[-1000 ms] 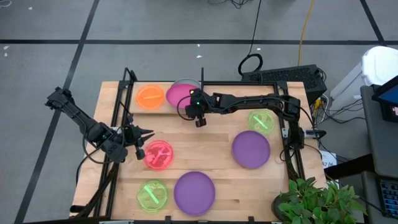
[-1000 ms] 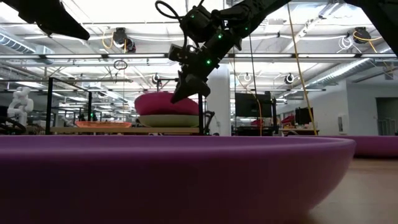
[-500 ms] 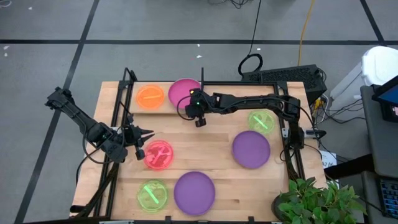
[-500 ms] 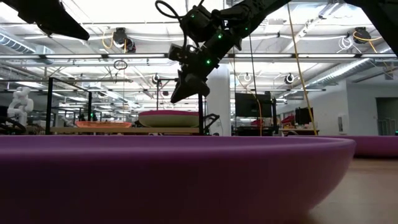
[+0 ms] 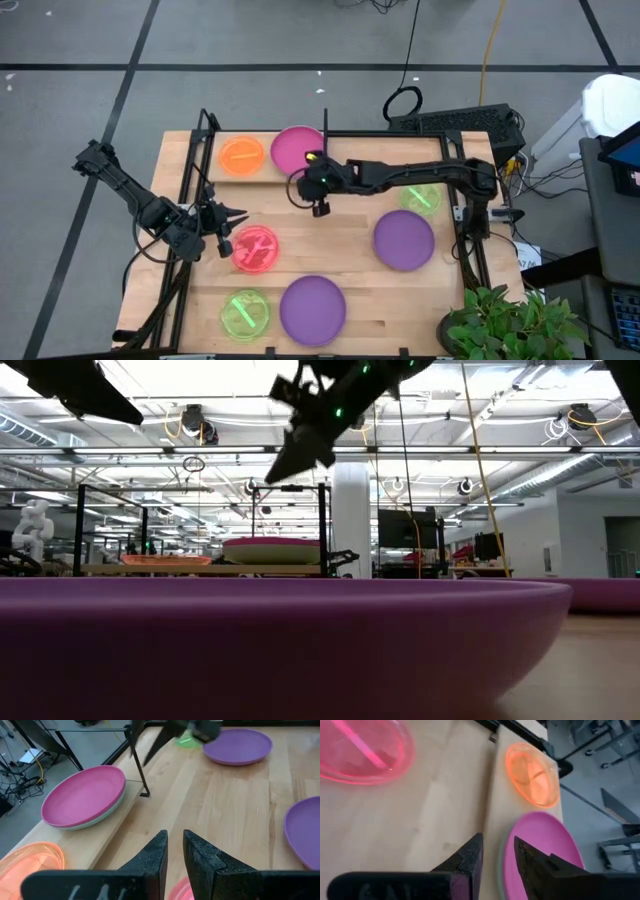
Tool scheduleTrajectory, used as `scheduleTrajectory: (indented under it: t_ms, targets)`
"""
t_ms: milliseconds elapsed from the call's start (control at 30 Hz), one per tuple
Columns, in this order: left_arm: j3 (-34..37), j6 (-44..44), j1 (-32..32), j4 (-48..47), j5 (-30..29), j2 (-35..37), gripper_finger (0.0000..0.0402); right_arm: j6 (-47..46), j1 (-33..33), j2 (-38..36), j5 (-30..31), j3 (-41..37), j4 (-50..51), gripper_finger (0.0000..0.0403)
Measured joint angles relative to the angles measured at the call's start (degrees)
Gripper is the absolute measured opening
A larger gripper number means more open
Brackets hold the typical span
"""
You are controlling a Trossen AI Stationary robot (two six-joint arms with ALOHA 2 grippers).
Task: Place and stack plates onto a shelf
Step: Stack the top transparent green plate on the transparent orange plate on the shelf
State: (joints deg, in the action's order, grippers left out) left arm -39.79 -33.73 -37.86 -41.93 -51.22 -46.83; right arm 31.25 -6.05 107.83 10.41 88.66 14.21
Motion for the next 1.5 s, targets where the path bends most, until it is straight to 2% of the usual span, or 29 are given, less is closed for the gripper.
scheduleTrajectory:
  t_ms: [333,767,1200,1333,1500]
  targets:
    - [-0.02,-1.22,0.00,0.02,0.85,-0.04,0.0067,-11.08,6.06,-5.25,0.00,0.02,10.95,0.0095]
    - [-0.02,-5.23,-0.02,0.18,6.14,-0.55,0.0067,-21.18,11.84,-6.93,0.17,0.04,19.60,0.0095]
    - [-0.02,-9.71,-0.16,0.93,8.17,-8.60,0.0067,-29.56,12.93,-7.21,1.28,-0.36,34.44,0.0095]
    - [-0.02,-9.24,-0.16,3.17,8.15,-11.32,0.0067,-29.51,12.90,-9.38,3.54,-4.61,34.17,0.0095]
    - [-0.02,-9.58,-0.16,3.24,8.17,-13.90,0.0067,-30.11,12.11,-15.79,6.15,-14.42,30.34,0.0095]
